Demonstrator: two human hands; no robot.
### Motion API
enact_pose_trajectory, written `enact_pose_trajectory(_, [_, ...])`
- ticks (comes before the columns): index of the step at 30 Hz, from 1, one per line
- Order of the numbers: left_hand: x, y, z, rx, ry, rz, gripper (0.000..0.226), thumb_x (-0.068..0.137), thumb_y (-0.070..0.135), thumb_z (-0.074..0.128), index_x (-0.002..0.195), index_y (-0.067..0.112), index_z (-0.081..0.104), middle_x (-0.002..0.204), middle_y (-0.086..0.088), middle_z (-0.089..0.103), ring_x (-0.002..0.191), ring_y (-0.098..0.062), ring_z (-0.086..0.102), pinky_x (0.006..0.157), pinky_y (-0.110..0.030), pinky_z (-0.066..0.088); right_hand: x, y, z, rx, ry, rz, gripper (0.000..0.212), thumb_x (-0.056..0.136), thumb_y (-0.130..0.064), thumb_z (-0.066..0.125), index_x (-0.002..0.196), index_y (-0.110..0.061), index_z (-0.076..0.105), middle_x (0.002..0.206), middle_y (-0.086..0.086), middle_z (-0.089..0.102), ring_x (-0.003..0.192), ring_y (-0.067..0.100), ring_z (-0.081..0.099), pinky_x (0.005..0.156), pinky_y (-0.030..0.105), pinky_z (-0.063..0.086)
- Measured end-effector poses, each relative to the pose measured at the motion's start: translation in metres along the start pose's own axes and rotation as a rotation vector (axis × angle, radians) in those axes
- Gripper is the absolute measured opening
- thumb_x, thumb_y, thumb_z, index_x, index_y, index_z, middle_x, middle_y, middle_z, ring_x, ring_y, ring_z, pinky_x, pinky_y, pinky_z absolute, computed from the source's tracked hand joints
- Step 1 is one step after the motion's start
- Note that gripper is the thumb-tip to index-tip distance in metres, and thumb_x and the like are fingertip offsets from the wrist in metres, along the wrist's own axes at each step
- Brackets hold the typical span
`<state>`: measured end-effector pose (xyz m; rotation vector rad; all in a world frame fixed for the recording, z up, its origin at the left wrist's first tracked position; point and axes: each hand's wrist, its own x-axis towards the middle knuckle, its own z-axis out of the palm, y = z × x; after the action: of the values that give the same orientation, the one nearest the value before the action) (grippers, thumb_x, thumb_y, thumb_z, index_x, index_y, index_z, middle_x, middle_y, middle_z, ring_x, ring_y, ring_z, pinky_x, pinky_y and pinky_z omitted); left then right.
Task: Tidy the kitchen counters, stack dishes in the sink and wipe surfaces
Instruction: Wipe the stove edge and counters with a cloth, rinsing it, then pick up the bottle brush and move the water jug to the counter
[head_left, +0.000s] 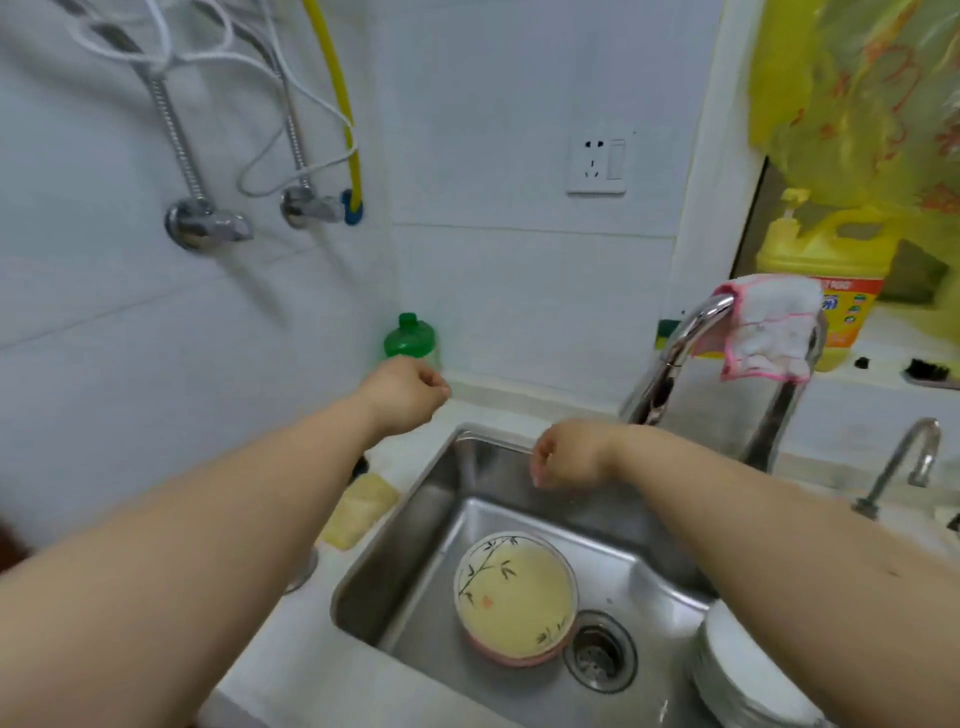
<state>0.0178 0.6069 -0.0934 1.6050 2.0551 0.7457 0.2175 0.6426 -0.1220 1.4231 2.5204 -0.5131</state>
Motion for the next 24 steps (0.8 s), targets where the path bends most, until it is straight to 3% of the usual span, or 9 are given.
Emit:
enact_pose_trajectory(2, [-0.009, -0.046, -0.024, 0.003, 0.057, -0.067, 0.021, 0.091, 0.022, 0.056, 0.091, 0.005, 0.068, 0.094, -0.016, 0.071, 0.093, -0.030, 0.066, 0.087, -0.039, 0.054, 0.019, -0.038, 0.028, 0.018, -0.129, 0.007, 0.026, 0.093, -0.026, 0.055, 0.111, -0.011, 0.067, 0.092, 0.001, 0.066, 0.081, 0.018, 0.059, 0.079, 0.030, 0.050])
enact_pose_trajectory(5, [-0.020, -0.104, -0.046, 0.028, 0.120, -0.156, 0.020, 0.091, 0.020, 0.054, 0.088, 0.007, 0.068, 0.097, -0.016, 0.070, 0.096, -0.032, 0.065, 0.088, -0.041, 0.054, 0.041, -0.092, 0.058, 0.056, -0.138, 0.003, 0.030, 0.092, -0.024, 0.054, 0.115, -0.008, 0.065, 0.106, 0.008, 0.068, 0.088, 0.021, 0.064, 0.086, 0.034, 0.053])
enact_pose_trajectory(8, [-0.027, -0.145, -0.052, 0.102, 0.098, -0.203, 0.019, 0.091, 0.019, 0.053, 0.086, 0.009, 0.068, 0.097, -0.014, 0.071, 0.096, -0.031, 0.065, 0.086, -0.035, 0.053, 0.049, -0.129, 0.078, 0.009, -0.105, -0.054, 0.030, 0.093, -0.027, 0.052, 0.115, -0.009, 0.065, 0.117, 0.009, 0.065, 0.103, 0.025, 0.062, 0.089, 0.032, 0.048])
enact_pose_trajectory(12, [-0.035, -0.189, -0.051, 0.231, 0.030, -0.281, 0.027, 0.092, 0.019, 0.047, 0.102, 0.004, 0.067, 0.107, -0.015, 0.068, 0.101, -0.031, 0.063, 0.085, -0.033, 0.051, 0.052, -0.150, 0.100, -0.005, -0.208, -0.029, 0.030, 0.094, -0.023, 0.051, 0.115, -0.008, 0.065, 0.116, 0.010, 0.067, 0.105, 0.025, 0.063, 0.082, 0.028, 0.048])
enact_pose_trajectory(17, [-0.037, -0.221, -0.033, 0.336, -0.059, -0.349, 0.025, 0.091, 0.012, 0.046, 0.108, 0.005, 0.064, 0.111, -0.013, 0.065, 0.103, -0.029, 0.062, 0.079, -0.029, 0.047, 0.061, -0.139, 0.107, 0.108, -0.199, 0.084, 0.027, 0.090, -0.021, 0.052, 0.110, -0.010, 0.068, 0.105, 0.010, 0.071, 0.077, 0.015, 0.064, 0.059, 0.019, 0.047])
enact_pose_trajectory(21, [-0.040, -0.246, -0.015, 0.354, -0.182, -0.428, 0.030, 0.089, 0.019, 0.051, 0.112, 0.006, 0.064, 0.115, -0.011, 0.065, 0.108, -0.027, 0.062, 0.082, -0.030, 0.048, 0.081, -0.138, 0.119, 0.147, -0.189, 0.078, 0.028, 0.090, -0.019, 0.052, 0.109, -0.007, 0.068, 0.107, 0.012, 0.071, 0.090, 0.021, 0.068, 0.064, 0.021, 0.047])
enact_pose_trajectory(24, [-0.039, -0.261, -0.007, 0.348, -0.216, -0.471, 0.037, 0.091, 0.029, 0.052, 0.118, 0.005, 0.059, 0.117, -0.009, 0.064, 0.109, -0.025, 0.061, 0.083, -0.027, 0.046, 0.100, -0.147, 0.130, 0.184, -0.181, 0.018, 0.026, 0.091, -0.018, 0.053, 0.110, -0.006, 0.067, 0.103, 0.007, 0.067, 0.086, 0.017, 0.061, 0.076, 0.024, 0.049])
